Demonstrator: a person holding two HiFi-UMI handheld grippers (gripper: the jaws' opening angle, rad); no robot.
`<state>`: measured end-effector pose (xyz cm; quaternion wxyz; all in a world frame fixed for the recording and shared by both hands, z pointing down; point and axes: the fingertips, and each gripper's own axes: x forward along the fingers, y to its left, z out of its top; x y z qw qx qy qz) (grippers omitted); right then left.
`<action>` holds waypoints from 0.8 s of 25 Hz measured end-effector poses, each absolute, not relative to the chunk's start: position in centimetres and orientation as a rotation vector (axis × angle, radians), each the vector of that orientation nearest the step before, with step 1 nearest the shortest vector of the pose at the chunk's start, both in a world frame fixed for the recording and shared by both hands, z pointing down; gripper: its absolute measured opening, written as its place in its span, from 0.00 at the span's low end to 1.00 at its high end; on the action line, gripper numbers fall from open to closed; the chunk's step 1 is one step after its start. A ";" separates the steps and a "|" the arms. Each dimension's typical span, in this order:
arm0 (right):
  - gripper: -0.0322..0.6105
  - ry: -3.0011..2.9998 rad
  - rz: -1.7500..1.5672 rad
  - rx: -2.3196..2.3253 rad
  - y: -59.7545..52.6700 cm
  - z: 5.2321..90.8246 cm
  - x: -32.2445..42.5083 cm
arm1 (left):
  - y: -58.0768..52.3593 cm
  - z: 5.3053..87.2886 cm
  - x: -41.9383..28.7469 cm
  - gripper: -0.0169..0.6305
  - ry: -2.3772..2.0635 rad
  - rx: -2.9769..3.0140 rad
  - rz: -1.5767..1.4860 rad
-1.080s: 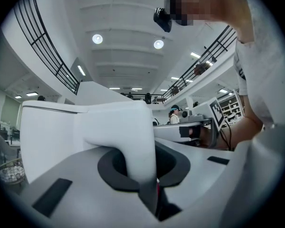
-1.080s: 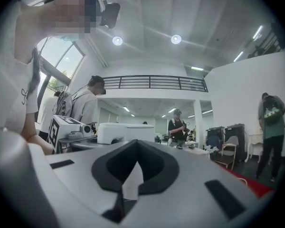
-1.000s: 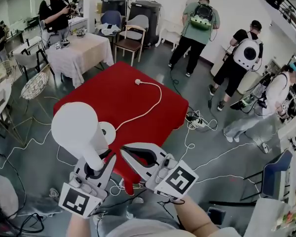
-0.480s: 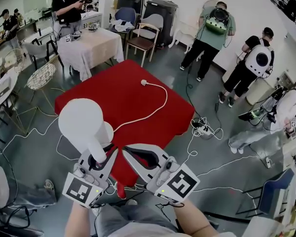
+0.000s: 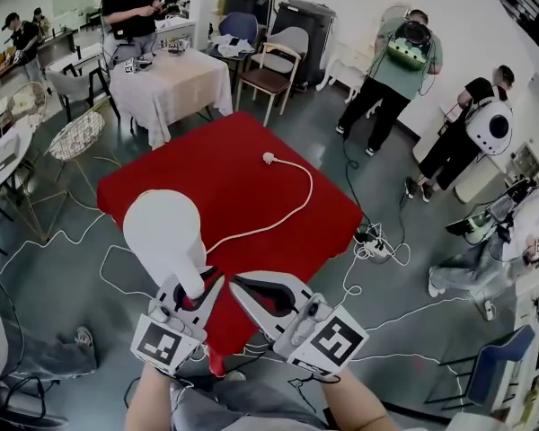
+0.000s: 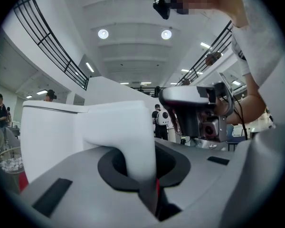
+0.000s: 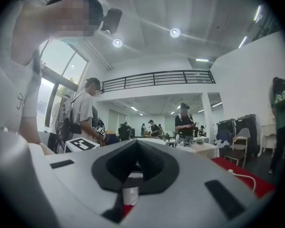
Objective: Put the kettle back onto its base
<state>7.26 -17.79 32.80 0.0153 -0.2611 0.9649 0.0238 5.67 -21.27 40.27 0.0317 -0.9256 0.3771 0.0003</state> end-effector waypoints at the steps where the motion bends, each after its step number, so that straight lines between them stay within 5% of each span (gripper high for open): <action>1: 0.06 3.007 0.070 -0.809 -18.2 33.1 7.4 | -21.7 40.6 5.9 0.10 1.167 -2.850 -0.012; 20: 0.06 3.051 0.027 -0.815 -21.3 36.6 8.3 | -26.8 44.5 6.6 0.10 1.202 -2.852 -0.007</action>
